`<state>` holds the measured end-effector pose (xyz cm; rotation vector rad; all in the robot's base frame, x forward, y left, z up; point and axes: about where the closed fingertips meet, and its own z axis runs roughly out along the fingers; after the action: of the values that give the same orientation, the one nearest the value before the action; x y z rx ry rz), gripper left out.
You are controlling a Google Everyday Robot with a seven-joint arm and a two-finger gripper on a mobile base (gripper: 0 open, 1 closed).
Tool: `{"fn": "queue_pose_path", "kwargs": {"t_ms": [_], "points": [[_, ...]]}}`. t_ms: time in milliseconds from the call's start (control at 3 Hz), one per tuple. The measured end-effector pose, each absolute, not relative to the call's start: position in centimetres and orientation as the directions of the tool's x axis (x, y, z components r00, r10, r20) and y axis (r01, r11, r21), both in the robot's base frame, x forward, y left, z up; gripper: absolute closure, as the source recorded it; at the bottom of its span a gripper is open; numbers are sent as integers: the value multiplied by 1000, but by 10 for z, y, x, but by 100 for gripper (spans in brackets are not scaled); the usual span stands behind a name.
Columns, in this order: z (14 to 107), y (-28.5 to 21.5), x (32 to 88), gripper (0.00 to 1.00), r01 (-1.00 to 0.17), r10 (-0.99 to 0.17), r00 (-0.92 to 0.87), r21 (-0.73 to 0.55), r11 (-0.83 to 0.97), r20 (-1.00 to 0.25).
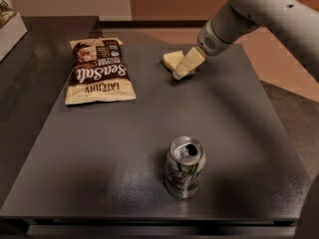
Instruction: Move sponge near 7up can
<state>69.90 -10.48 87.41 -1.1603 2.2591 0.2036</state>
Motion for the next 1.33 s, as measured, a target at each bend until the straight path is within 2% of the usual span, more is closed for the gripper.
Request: {"fn": "queue_pose_path", "kwargs": {"t_ms": [667, 1000, 1333], "points": [[853, -90, 714, 0, -785, -684, -475, -85, 613, -554], [843, -87, 714, 13, -787, -681, -488, -63, 614, -546], [836, -83, 712, 52, -793, -682, -493, -43, 608, -540]]}}
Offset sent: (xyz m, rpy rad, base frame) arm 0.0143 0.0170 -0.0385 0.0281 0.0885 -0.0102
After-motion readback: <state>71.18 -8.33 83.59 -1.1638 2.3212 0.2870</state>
